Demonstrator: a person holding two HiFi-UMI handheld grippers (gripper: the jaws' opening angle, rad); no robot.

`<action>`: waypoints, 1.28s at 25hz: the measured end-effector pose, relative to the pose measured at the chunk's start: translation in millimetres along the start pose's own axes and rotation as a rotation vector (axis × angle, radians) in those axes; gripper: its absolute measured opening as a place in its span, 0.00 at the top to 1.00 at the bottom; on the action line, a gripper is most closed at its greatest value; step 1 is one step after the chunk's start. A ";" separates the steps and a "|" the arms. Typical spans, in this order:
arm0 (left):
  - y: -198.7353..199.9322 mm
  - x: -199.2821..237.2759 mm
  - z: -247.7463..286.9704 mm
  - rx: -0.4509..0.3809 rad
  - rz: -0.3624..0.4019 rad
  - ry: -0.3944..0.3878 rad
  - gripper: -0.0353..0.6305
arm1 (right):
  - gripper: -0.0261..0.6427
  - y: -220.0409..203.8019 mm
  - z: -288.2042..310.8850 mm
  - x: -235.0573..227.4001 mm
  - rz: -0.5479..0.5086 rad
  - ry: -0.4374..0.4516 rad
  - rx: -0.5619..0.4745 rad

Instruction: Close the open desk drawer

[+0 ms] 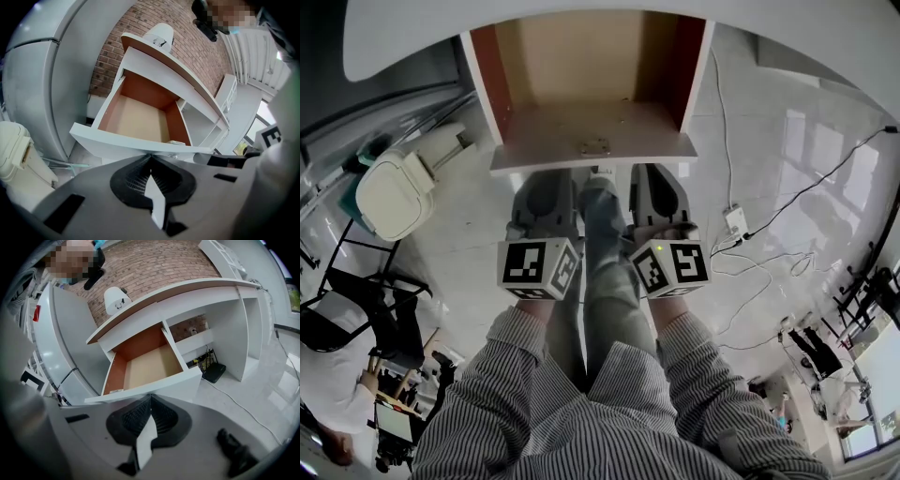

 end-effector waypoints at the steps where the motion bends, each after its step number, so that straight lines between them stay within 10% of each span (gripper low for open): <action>1: 0.3 -0.2 -0.1 0.002 -0.001 0.000 0.93 | 0.94 1.3 -0.3 0.3 -0.001 0.000 0.010; 32: 89.3 -30.1 -19.7 -0.047 0.077 -0.030 0.93 | 0.94 97.4 -13.9 32.3 -0.070 0.032 -0.007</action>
Point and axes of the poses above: the fingertips, and each gripper's own axes: z forward along the fingers, x to its left, y out of its top, the point moved 7 cm from there along -z, backward along the fingers, and after that the axes turned 4 degrees about -y, right-handed, at the moved point
